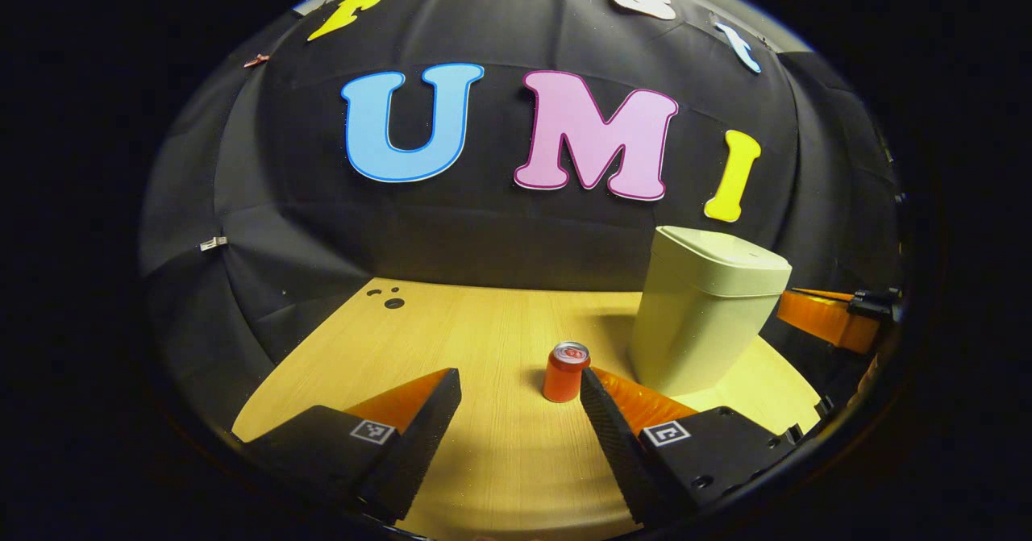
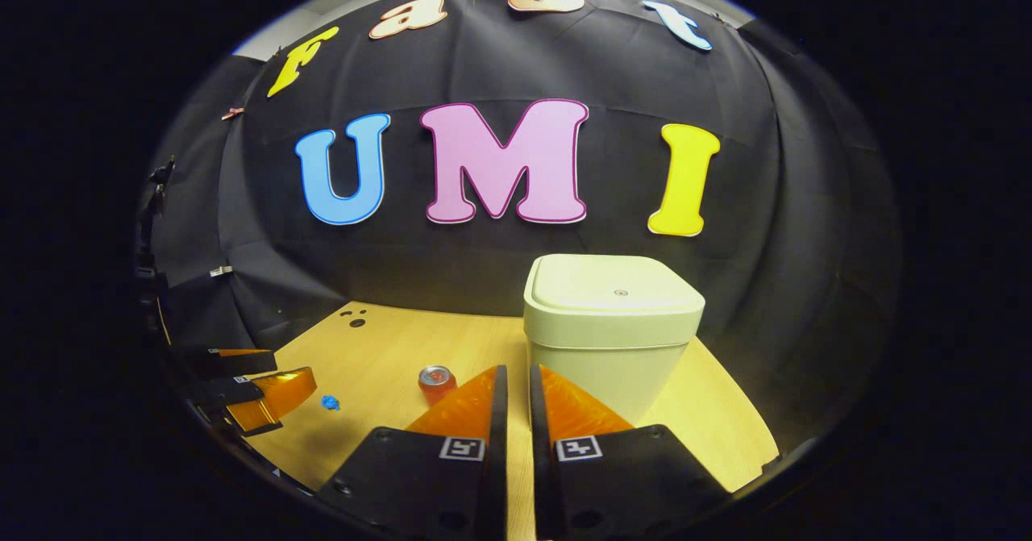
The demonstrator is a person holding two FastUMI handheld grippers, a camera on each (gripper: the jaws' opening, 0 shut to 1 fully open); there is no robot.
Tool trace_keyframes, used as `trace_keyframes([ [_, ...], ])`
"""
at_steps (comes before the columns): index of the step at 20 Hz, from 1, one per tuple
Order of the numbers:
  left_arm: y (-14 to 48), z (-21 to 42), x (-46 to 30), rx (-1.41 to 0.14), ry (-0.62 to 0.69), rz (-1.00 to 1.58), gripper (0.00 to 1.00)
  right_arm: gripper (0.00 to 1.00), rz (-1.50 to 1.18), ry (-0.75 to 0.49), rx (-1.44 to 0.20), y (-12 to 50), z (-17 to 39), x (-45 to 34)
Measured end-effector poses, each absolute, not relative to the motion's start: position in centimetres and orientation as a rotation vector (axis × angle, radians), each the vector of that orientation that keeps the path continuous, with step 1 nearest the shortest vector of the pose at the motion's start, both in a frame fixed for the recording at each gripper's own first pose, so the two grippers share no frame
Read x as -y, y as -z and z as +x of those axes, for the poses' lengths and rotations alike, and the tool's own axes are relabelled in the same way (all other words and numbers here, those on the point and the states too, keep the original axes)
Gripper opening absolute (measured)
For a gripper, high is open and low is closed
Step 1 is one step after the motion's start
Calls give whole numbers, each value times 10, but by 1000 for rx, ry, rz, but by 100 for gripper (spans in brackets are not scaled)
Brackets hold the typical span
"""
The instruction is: Press the lid of the desktop garbage bin to open it, pick up the crumpled paper on the desktop and throw it into the bin, then pick up the pop can on the desktop and drop it into the bin, and finally close the garbage bin lid.
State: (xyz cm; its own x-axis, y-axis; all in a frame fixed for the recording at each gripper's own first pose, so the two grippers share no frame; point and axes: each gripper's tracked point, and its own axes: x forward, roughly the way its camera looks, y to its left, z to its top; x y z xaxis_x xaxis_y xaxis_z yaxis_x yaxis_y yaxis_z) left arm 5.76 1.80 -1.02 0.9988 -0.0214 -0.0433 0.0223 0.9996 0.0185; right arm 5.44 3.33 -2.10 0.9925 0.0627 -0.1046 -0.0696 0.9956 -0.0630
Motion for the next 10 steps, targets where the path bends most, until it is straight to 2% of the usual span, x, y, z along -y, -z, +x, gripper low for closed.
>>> trace_keyframes([
  [1,11,57,-17,-43,25,18,96,16,-68,-43,-101,24,48,-28],
  [2,12,57,-16,-45,27,19,96,3,-62,-51,-103,20,57,-27],
  [3,12,57,-16,-45,28,20,96,8,-56,-56,-111,21,54,-28],
  [10,13,56,-14,-46,32,19,96,5,-62,-129,-107,13,56,-39],
])
